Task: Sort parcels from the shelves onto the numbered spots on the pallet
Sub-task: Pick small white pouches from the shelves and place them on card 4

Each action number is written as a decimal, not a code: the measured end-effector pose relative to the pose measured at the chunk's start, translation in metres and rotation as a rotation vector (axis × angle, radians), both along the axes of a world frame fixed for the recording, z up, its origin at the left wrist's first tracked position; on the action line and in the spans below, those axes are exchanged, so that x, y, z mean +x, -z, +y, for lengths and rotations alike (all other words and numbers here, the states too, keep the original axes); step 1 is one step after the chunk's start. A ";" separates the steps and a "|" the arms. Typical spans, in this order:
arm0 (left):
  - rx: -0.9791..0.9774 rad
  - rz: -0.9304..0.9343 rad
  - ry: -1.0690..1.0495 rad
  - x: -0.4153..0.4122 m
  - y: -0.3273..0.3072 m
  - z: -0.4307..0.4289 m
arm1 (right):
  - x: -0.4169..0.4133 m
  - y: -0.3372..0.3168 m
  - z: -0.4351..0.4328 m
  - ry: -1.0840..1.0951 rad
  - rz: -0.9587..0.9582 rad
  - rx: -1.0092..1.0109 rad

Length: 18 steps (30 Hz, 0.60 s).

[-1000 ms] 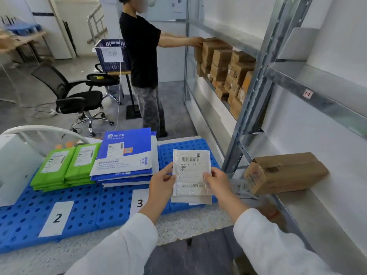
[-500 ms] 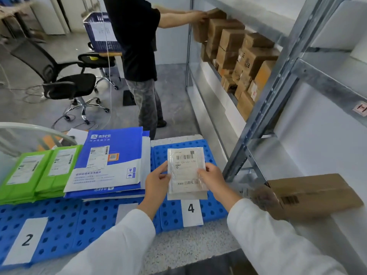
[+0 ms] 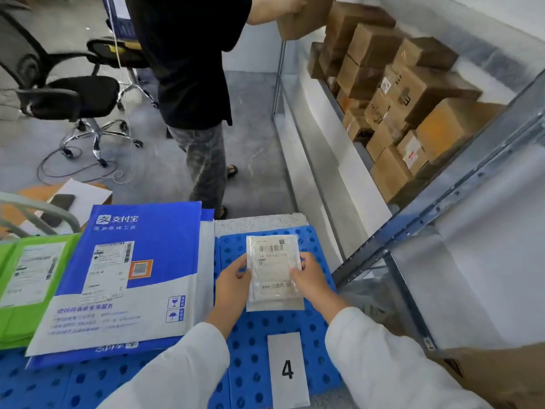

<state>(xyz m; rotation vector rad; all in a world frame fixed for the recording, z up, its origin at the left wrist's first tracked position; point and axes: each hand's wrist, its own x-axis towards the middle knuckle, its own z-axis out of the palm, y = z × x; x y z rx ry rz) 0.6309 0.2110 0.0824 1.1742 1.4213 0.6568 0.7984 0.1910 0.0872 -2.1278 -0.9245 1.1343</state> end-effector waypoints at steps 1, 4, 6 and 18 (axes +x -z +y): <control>-0.020 0.008 -0.014 -0.001 0.008 0.006 | -0.002 0.007 0.007 -0.018 -0.005 -0.011; -0.064 0.052 -0.039 -0.003 0.025 0.018 | -0.006 0.025 0.024 -0.053 -0.019 -0.055; -0.065 0.087 -0.034 -0.002 0.032 0.024 | -0.007 0.034 0.034 -0.075 -0.041 -0.068; -0.063 0.248 -0.007 0.007 0.056 0.042 | -0.012 0.065 0.057 -0.149 -0.035 -0.116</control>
